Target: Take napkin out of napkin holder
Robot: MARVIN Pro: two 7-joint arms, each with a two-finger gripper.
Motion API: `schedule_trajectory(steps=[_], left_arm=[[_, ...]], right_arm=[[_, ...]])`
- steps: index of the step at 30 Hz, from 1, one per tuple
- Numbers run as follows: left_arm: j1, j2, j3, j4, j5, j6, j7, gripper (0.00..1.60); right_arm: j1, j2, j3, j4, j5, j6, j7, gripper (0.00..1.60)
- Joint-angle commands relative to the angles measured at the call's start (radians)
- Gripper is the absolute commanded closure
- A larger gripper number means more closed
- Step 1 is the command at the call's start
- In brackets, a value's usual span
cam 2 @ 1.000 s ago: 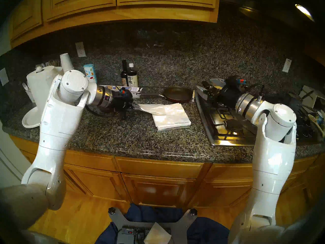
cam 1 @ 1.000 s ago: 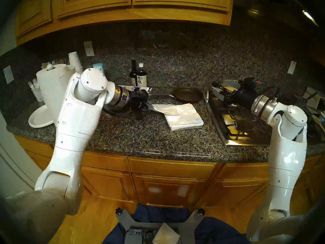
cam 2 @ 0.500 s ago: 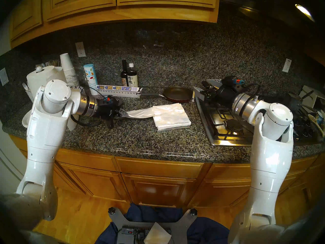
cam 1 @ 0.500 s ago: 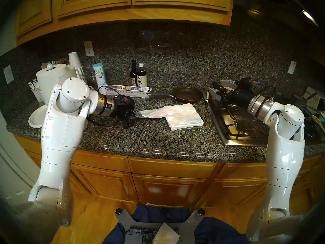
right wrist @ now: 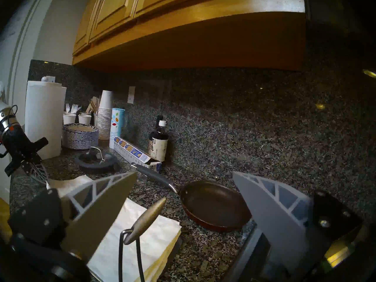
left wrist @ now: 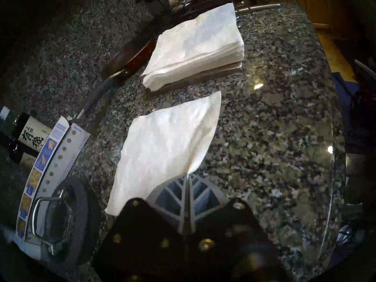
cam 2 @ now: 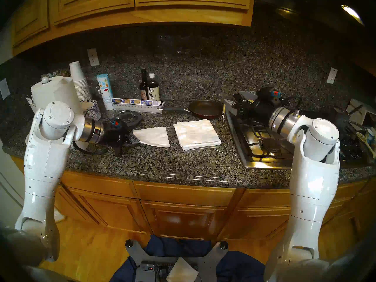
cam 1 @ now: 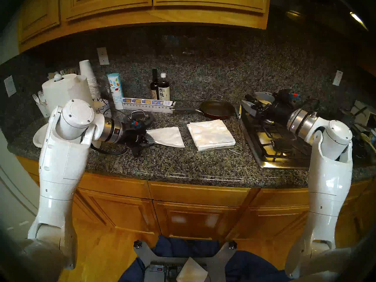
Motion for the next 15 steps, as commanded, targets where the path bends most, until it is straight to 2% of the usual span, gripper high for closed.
schedule_trajectory(steps=[1,6,10,13,15], left_arm=[[-0.041,0.039,-0.009,-0.024,-0.063,0.001,0.003,0.0],[-0.034,0.089,-0.019,-0.038,-0.121,0.003,0.003,0.0],[-0.082,0.103,-0.06,-0.054,-0.121,0.003,0.003,0.0],[-0.112,0.101,-0.068,-0.072,-0.125,0.005,0.003,0.0],[-0.133,0.076,-0.072,-0.069,-0.147,0.016,0.003,0.0]], right_arm=[[0.02,0.005,0.012,-0.028,0.01,-0.004,0.002,0.0],[0.017,0.006,0.018,-0.028,0.011,-0.005,0.003,0.0],[0.017,0.008,0.022,-0.023,0.011,-0.005,0.004,0.0],[0.017,0.008,0.024,-0.022,0.012,-0.005,0.004,0.0],[0.017,0.009,0.027,-0.023,0.013,-0.006,0.006,0.0]])
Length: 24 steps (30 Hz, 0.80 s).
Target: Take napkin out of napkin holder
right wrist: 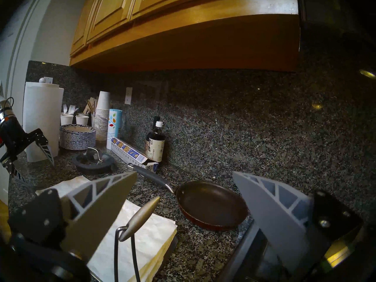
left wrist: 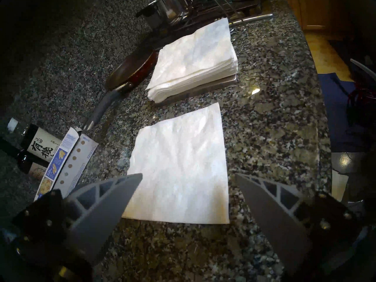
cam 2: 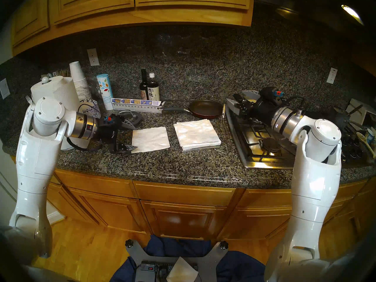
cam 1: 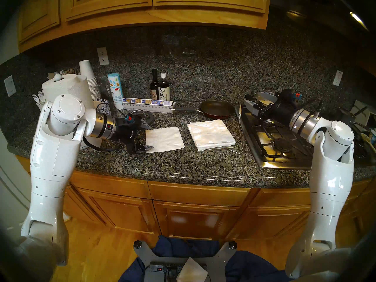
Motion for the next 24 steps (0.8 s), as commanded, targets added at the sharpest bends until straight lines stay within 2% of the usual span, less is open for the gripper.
schedule_trajectory(steps=[1,4,8,9,10,13,22,23,24], left_arm=[[-0.111,-0.013,-0.032,-0.046,-0.052,0.02,0.007,0.0],[-0.128,-0.068,-0.027,-0.05,-0.083,0.045,0.045,0.0],[-0.161,-0.123,0.01,-0.035,-0.089,0.068,0.105,0.0],[-0.189,-0.136,0.027,-0.015,-0.087,0.072,0.107,0.0],[-0.17,-0.136,0.029,-0.028,-0.097,0.078,0.134,0.0],[-0.21,-0.187,0.056,0.007,-0.076,0.085,0.184,0.0],[-0.265,-0.281,0.123,0.07,-0.021,0.09,0.329,0.0],[-0.29,-0.286,0.144,0.093,-0.014,0.093,0.36,0.0],[-0.273,-0.298,0.135,0.081,-0.004,0.091,0.357,0.0]], right_arm=[[0.019,0.008,0.01,-0.023,0.01,-0.004,0.006,0.0],[0.014,0.007,0.014,-0.028,0.011,-0.003,0.008,0.0],[0.0,0.003,0.019,-0.036,0.013,-0.002,0.013,0.0],[-0.004,0.002,0.021,-0.039,0.014,-0.001,0.015,0.0],[-0.007,0.001,0.022,-0.042,0.014,-0.001,0.017,0.0],[-0.02,-0.002,0.029,-0.054,0.016,0.002,0.023,0.0],[-0.059,-0.013,0.045,-0.089,0.016,0.01,0.038,0.0],[-0.063,-0.014,0.047,-0.092,0.016,0.011,0.04,0.0],[-0.066,-0.015,0.049,-0.094,0.015,0.012,0.04,0.0]])
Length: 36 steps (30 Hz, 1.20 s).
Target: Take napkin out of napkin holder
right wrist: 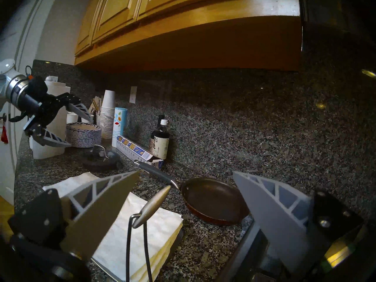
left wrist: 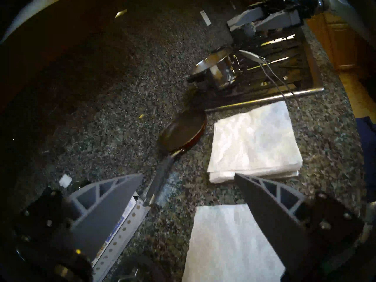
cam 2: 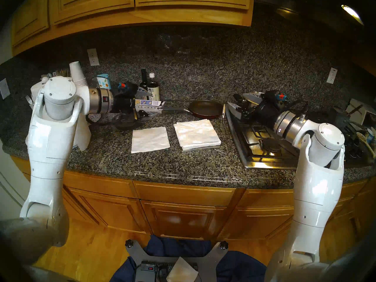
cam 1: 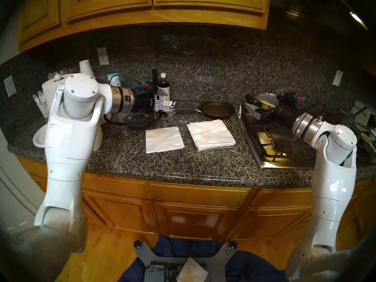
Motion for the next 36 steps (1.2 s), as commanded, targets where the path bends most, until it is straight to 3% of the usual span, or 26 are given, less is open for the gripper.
schedule_trajectory(steps=[1,5,12,13,14,17,19,20,24,26,36], left_arm=[[-0.103,-0.106,0.025,0.019,0.044,-0.003,0.11,0.0],[-0.131,-0.128,0.063,0.058,0.082,-0.008,0.182,0.0],[-0.166,-0.141,0.094,0.111,0.108,-0.016,0.224,0.0],[-0.166,-0.14,0.094,0.111,0.11,-0.016,0.226,0.0],[-0.165,-0.139,0.093,0.111,0.111,-0.017,0.229,0.0],[-0.162,-0.138,0.089,0.106,0.116,-0.017,0.233,0.0],[-0.158,-0.138,0.087,0.1,0.119,-0.016,0.235,0.0],[-0.156,-0.138,0.086,0.096,0.12,-0.016,0.235,0.0],[-0.149,-0.138,0.085,0.084,0.124,-0.012,0.231,0.0],[-0.143,-0.14,0.084,0.077,0.125,-0.01,0.23,0.0],[-0.136,-0.141,0.082,0.065,0.127,-0.005,0.226,0.0]], right_arm=[[-0.013,-0.008,0.016,-0.05,0.005,0.011,-0.002,0.0],[-0.028,-0.016,0.019,-0.059,0.002,0.02,-0.002,0.0],[-0.038,-0.025,0.017,-0.061,-0.003,0.03,-0.009,0.0],[-0.037,-0.025,0.016,-0.059,-0.003,0.031,-0.009,0.07],[-0.037,-0.026,0.014,-0.058,-0.004,0.032,-0.01,0.25],[-0.034,-0.027,0.009,-0.051,-0.006,0.033,-0.012,0.46],[-0.033,-0.027,0.005,-0.046,-0.007,0.032,-0.013,0.9],[-0.032,-0.027,0.004,-0.044,-0.007,0.031,-0.013,1.05],[-0.028,-0.023,-0.002,-0.037,-0.007,0.029,-0.01,1.18],[-0.026,-0.021,-0.01,-0.033,-0.008,0.029,-0.01,1.6],[-0.024,-0.014,-0.052,0.001,-0.012,0.02,-0.012,1.6]])
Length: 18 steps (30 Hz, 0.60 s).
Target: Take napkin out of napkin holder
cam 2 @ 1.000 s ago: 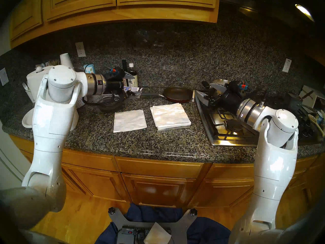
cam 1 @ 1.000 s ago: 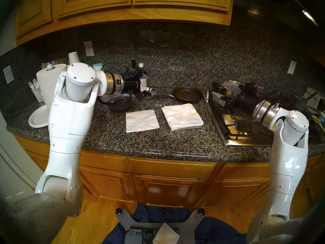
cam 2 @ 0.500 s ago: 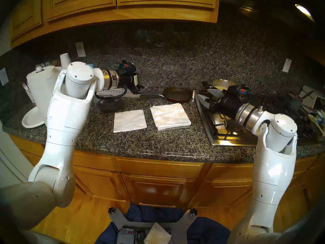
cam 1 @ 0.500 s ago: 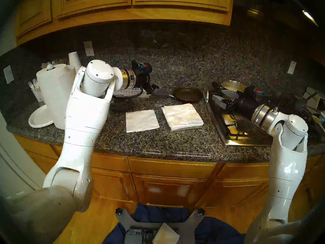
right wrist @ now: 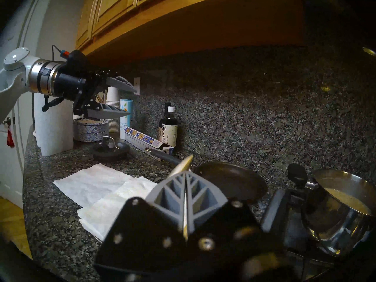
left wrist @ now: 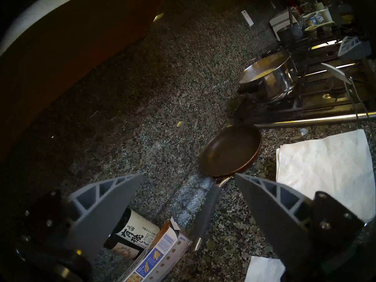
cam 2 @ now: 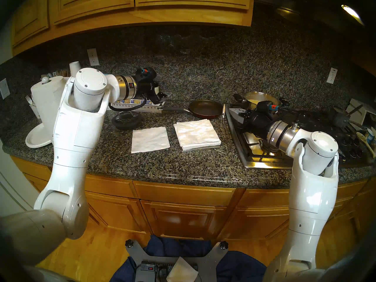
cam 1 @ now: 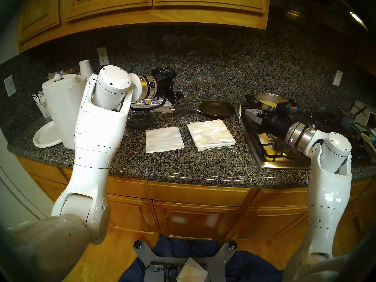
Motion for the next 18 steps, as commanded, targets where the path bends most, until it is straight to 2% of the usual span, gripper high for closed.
schedule_trajectory(steps=[1,9,18], left_arm=[[-0.032,-0.007,-0.01,-0.032,-0.004,0.006,0.005,0.0],[-0.032,-0.008,-0.01,-0.033,-0.004,0.007,0.005,0.0],[-0.032,-0.008,-0.01,-0.033,-0.003,0.007,0.005,0.0]], right_arm=[[0.031,0.011,-0.014,0.002,-0.003,-0.012,0.0,1.6],[0.056,0.02,-0.045,0.037,-0.004,-0.02,-0.003,1.6],[0.137,0.016,-0.142,0.15,-0.012,-0.041,-0.023,1.6]])
